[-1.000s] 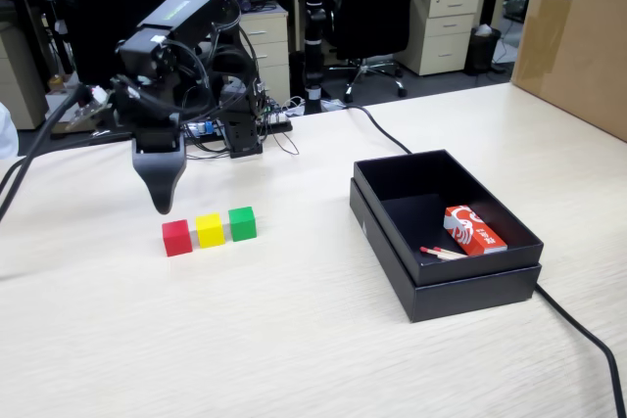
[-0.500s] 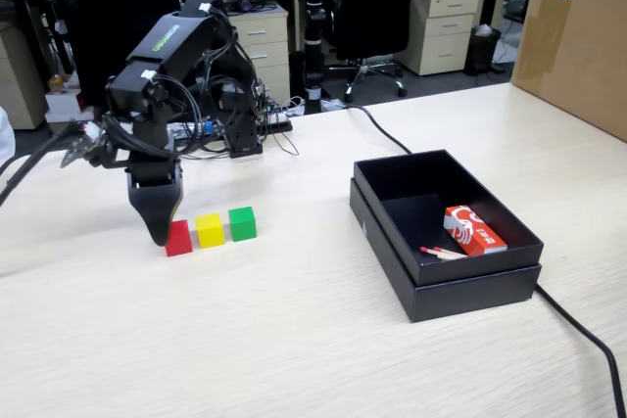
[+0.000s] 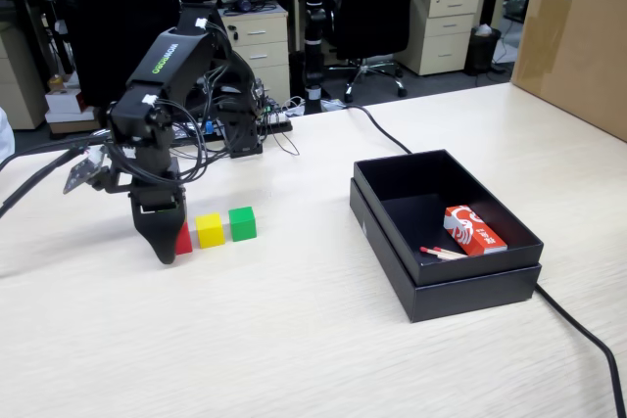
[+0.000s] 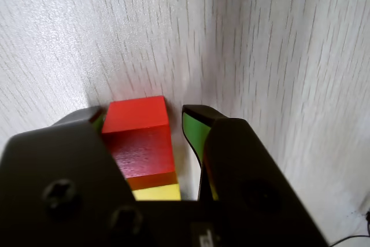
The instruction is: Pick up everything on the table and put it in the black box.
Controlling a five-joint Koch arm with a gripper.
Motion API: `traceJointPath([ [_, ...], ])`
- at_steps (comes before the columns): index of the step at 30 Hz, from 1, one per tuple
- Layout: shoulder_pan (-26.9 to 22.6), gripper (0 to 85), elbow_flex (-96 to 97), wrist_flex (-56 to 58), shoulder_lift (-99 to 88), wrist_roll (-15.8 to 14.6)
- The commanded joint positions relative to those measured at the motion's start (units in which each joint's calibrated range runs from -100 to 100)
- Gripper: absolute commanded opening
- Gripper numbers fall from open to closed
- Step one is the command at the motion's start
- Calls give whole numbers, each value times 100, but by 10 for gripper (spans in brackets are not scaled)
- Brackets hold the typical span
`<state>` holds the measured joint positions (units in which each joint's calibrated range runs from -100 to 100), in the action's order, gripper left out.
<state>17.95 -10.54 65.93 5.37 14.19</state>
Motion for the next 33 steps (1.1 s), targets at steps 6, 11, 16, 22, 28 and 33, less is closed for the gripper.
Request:
traceJointPath([
  [6,10,9,-278,-429,-405,-88],
  [11,-220,9,-151,-394,-2459,-142],
  [16,-762,9,-251,-360,-3985,-376],
  [22,-1919,9,-614,-360,-4651,-977],
  [28,-2867,9,-1792,-360,-3435,-1377],
  [33,-3267,9,-2808,-360,-1381,-1538],
])
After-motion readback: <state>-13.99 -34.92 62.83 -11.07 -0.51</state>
